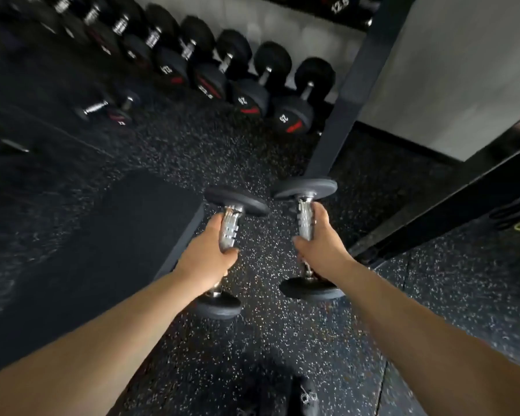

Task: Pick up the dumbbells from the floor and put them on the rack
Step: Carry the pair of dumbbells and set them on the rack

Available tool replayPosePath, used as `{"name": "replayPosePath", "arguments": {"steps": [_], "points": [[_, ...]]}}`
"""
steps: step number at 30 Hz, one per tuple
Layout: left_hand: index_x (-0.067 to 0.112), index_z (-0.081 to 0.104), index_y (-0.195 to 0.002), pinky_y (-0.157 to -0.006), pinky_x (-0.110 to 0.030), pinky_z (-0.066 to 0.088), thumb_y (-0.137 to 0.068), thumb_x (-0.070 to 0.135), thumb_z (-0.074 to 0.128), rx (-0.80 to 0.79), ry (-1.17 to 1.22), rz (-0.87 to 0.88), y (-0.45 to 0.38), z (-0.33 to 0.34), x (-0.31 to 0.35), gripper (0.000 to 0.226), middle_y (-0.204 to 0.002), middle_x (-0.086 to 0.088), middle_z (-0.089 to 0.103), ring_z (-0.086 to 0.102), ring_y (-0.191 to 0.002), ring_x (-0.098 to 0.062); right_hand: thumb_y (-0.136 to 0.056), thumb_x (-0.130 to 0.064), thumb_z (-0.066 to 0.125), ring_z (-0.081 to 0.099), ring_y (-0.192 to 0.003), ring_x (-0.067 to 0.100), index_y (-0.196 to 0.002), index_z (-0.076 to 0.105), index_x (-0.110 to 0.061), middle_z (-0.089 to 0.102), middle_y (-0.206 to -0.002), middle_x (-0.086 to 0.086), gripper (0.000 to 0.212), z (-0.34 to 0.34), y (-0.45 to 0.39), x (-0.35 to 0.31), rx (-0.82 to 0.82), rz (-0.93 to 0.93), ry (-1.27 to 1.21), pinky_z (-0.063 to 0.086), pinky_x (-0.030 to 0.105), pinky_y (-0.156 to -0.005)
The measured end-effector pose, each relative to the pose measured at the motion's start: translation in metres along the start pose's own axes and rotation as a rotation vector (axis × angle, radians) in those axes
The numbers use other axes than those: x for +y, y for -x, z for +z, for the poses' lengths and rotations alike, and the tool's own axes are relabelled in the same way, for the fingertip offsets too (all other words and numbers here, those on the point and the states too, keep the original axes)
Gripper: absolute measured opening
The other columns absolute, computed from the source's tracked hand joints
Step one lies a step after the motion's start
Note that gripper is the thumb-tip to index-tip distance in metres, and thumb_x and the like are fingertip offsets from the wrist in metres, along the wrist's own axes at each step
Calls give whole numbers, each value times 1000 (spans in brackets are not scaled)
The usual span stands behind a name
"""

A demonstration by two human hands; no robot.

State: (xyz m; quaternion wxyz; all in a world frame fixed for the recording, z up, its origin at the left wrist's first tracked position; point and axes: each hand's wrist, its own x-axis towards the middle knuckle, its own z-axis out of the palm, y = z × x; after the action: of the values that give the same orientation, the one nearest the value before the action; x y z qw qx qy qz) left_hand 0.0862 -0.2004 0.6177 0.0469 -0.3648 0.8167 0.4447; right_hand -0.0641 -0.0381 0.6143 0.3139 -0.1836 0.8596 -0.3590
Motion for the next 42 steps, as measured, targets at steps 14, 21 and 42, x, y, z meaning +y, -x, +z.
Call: {"name": "replayPosePath", "arguments": {"steps": [14,21,42], "points": [[31,22,-144,-62,-34,60,-85,24,64,153,68,-30,-107,-90,64,73,-83,7,66,70,-56,-11,-91,-18,55,68,-67,26,-148,3,-36,62,-93,5,80,-41,-140,-128,-95,-103,58,57,36,-57],[32,20,-145,-68,-39,61,-86,24,63,179,114,-50,-164,-166,76,74,-87,6,65,71,-61,-14,-90,-16,57,65,-60,16,-148,3,-36,57,-109,1,82,-37,-205,-210,-119,-182,34,47,22,-46],[30,25,-144,-63,-42,60,-84,19,62,356,275,-97,-392,-345,94,72,-84,1,65,68,-65,-21,-88,-10,58,63,-62,16,-147,11,-30,54,-117,9,78,-4,-461,-418,-198,-441,30,47,12,-47]]}}
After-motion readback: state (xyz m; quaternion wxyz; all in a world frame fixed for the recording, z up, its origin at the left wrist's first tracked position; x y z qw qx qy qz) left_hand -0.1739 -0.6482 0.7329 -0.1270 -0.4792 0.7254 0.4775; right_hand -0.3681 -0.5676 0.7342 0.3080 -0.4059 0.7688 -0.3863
